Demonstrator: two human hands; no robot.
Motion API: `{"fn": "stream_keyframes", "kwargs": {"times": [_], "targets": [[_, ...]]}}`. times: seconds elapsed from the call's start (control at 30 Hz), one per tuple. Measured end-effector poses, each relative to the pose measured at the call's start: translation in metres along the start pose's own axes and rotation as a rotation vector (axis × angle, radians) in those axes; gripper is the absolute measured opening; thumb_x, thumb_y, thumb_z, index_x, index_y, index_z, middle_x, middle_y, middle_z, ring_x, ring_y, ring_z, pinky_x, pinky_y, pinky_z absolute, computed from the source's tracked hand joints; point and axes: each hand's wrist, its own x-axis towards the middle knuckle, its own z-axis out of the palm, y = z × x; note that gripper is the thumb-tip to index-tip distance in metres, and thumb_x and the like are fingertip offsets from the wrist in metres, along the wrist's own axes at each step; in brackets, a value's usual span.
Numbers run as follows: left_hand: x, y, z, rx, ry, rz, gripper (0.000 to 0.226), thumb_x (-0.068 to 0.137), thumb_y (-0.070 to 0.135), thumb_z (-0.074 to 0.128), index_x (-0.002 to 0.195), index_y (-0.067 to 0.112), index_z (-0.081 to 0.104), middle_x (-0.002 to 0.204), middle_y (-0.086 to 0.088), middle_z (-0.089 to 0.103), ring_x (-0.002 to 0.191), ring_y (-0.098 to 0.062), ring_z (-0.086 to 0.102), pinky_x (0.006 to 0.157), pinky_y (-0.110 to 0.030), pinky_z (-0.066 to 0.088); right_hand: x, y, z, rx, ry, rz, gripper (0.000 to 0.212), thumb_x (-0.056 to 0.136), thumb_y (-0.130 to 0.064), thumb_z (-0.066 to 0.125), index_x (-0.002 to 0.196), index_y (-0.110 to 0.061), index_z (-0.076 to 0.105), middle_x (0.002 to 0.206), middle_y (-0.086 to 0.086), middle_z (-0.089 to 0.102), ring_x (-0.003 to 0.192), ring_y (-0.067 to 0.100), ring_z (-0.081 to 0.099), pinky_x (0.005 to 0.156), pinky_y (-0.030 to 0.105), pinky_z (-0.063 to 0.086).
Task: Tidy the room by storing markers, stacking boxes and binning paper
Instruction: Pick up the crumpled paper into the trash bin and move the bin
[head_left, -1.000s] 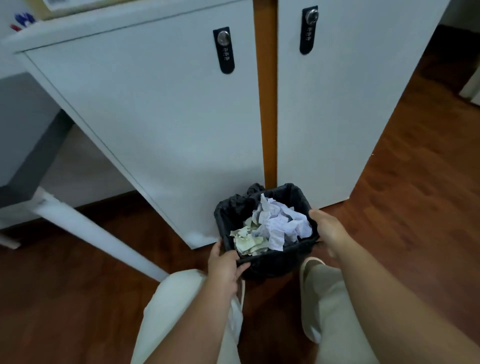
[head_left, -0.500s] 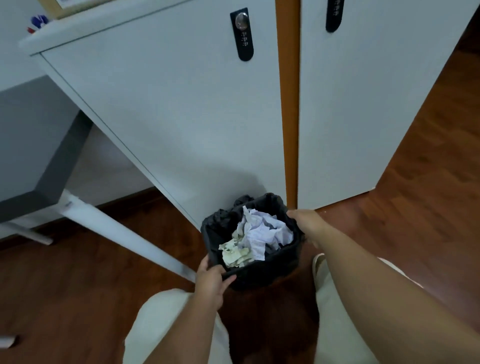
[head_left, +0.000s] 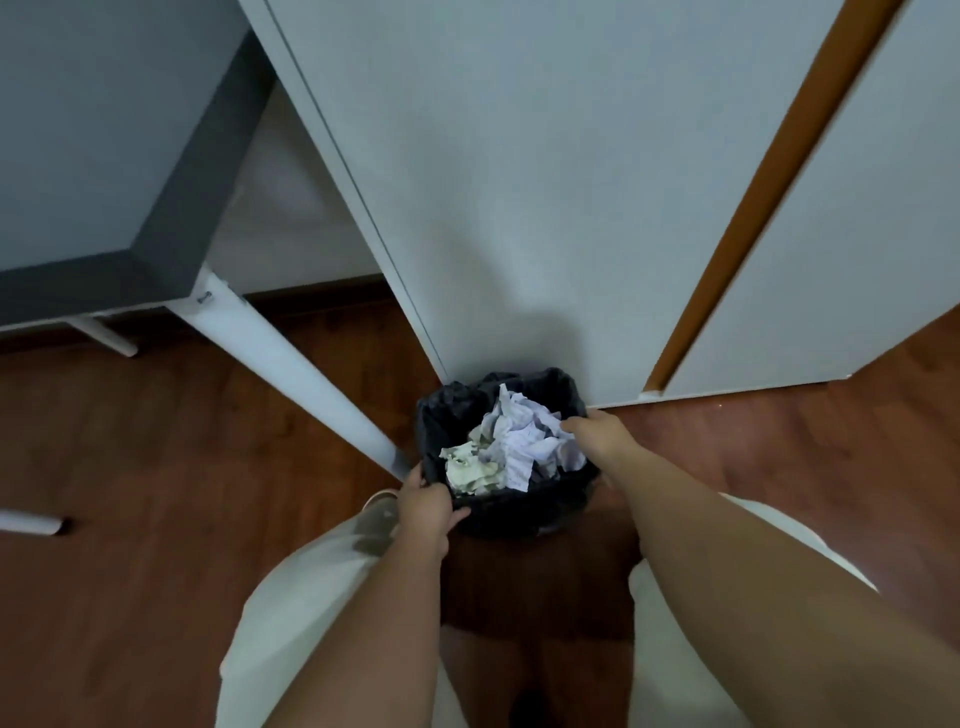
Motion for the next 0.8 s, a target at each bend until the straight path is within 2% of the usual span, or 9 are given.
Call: {"fn": "stream_keyframes", "kwargs": {"times": [0.07,0.13,0.2,0.27,0.33,0.4,0.53,0.67,0.8], "targets": [[0.008,0.0,-0.004,-0.006,0.015,-0.002,0.055,0.095,-0.009,0.039,0.141,0.022,0.047,0.129,-0.009,0.057,0.11,-0.028,0.058,0.082,-0.042,0.057,0.007,0.001,0.01,-0.022,-0.008,0.012,0.026,0.082,-0.019,0.057,0.107,-0.011,0.065,0.105,0.013,0.066,0.097,0.029,0.061,0.082,0.037,0.049],[0.015,0.0,-0.006,-0.015,0.022,-0.002,0.055,0.096,-0.009,0.037,0.141,0.022,0.047,0.127,-0.008,0.057,0.111,-0.028,0.057,0.087,-0.045,0.056,0.007,-0.002,0.017,-0.024,-0.01,0.005,0.023,0.085,-0.016,0.057,0.106,-0.012,0.064,0.092,0.009,0.065,0.084,0.023,0.06,0.071,0.032,0.046],[0.022,0.001,-0.007,-0.028,0.036,0.001,0.053,0.097,-0.007,0.037,0.14,0.022,0.048,0.13,-0.009,0.057,0.116,-0.031,0.057,0.086,-0.046,0.057,0.01,-0.003,0.023,-0.021,0.0,-0.006,0.006,0.087,-0.013,0.059,0.092,-0.013,0.062,0.074,0.003,0.06,0.069,0.018,0.055,0.057,0.027,0.041],[0.029,0.003,-0.008,-0.036,0.051,0.004,0.052,0.097,-0.007,0.036,0.138,0.023,0.051,0.13,-0.009,0.057,0.117,-0.032,0.057,0.08,-0.044,0.058,0.011,-0.006,0.027,-0.004,0.006,-0.02,0.009,0.086,-0.011,0.061,0.078,-0.016,0.06,0.066,0.002,0.057,0.064,0.018,0.053,0.054,0.026,0.039],[0.034,0.004,-0.011,-0.051,0.064,0.006,0.053,0.096,-0.008,0.036,0.135,0.023,0.054,0.126,-0.008,0.059,0.113,-0.03,0.059,0.072,-0.039,0.059,0.014,-0.007,0.032,-0.003,0.002,-0.036,0.009,0.085,-0.01,0.059,0.08,-0.017,0.061,0.068,0.003,0.058,0.064,0.019,0.054,0.058,0.028,0.04],[0.039,0.004,-0.015,-0.063,0.071,0.01,0.055,0.095,-0.011,0.035,0.134,0.023,0.055,0.124,-0.007,0.059,0.108,-0.028,0.059,0.067,-0.037,0.058,0.016,-0.006,0.035,-0.017,0.005,-0.029,0.01,0.084,-0.011,0.059,0.093,-0.014,0.063,0.072,0.002,0.059,0.065,0.016,0.054,0.059,0.027,0.041],[0.046,0.002,-0.023,-0.072,0.06,0.034,0.058,0.093,-0.014,0.035,0.135,0.021,0.054,0.126,-0.009,0.059,0.111,-0.031,0.059,0.064,-0.035,0.059,0.023,-0.005,0.043,-0.083,-0.026,-0.015,0.037,0.079,-0.014,0.058,0.116,-0.013,0.053,0.091,0.007,0.058,0.079,0.021,0.055,0.061,0.029,0.043],[0.051,0.004,-0.032,-0.093,0.095,0.036,0.058,0.094,-0.012,0.035,0.136,0.023,0.054,0.132,-0.01,0.059,0.113,-0.033,0.06,0.063,-0.034,0.06,0.027,-0.005,0.052,-0.06,-0.081,-0.003,0.041,0.078,-0.011,0.061,0.116,-0.017,0.046,0.091,0.004,0.054,0.086,0.023,0.054,0.076,0.036,0.046],[0.057,0.005,-0.039,-0.134,0.125,0.017,0.06,0.093,-0.013,0.038,0.14,0.021,0.051,0.134,-0.01,0.057,0.112,-0.031,0.061,0.069,-0.036,0.06,0.029,-0.006,0.058,-0.052,-0.118,-0.004,0.041,0.078,-0.011,0.061,0.113,-0.018,0.042,0.091,0.005,0.053,0.087,0.024,0.055,0.081,0.041,0.05]]}}
